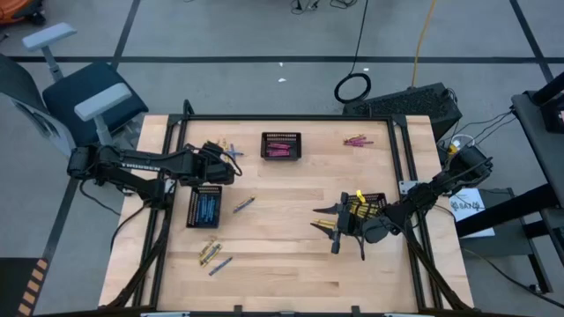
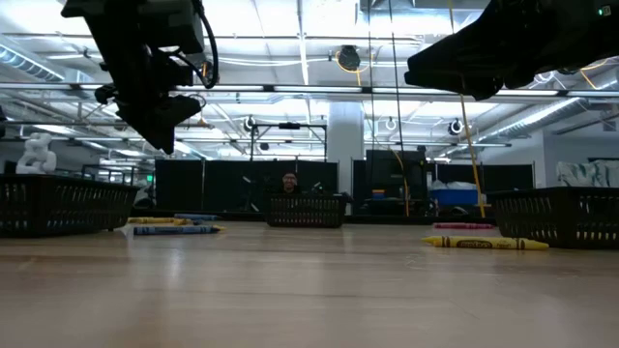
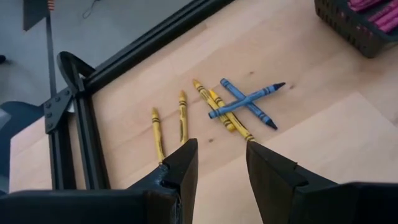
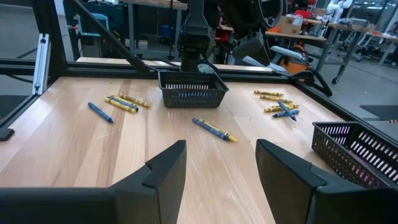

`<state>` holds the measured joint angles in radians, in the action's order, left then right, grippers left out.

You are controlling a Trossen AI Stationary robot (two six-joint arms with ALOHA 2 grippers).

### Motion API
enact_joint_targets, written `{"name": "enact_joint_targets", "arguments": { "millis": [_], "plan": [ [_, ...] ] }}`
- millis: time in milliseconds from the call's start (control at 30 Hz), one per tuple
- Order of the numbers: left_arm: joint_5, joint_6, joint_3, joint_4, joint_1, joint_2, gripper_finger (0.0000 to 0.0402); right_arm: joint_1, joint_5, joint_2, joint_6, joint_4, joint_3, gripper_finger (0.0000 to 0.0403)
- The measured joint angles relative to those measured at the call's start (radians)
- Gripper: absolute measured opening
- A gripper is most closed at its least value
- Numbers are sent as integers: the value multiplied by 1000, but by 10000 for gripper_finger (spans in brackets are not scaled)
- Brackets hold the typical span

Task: Sort crayons
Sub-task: Put the bottom red crayon into the top black bin

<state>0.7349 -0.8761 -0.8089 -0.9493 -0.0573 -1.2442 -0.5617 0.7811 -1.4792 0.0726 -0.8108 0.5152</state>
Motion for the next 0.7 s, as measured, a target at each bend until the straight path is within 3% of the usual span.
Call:
{"name": "enact_joint_targets", "arguments": {
  "millis": [200, 367, 567, 700],
  "plan": [
    [-4, -5, 9, 3, -1, 0, 135, -2, 11, 0, 6, 3, 0, 180],
    [-7, -9, 49, 5, -12, 0, 135, -43, 238, 180, -61, 106, 0, 180],
    [-10, -39, 122, 62, -31, 0, 135, -51, 236, 501, 71, 454, 0, 180],
    [-16, -58, 177, 116, -65, 0, 135, -8, 217, 656, 269, 786, 0, 180]
  ]
}}
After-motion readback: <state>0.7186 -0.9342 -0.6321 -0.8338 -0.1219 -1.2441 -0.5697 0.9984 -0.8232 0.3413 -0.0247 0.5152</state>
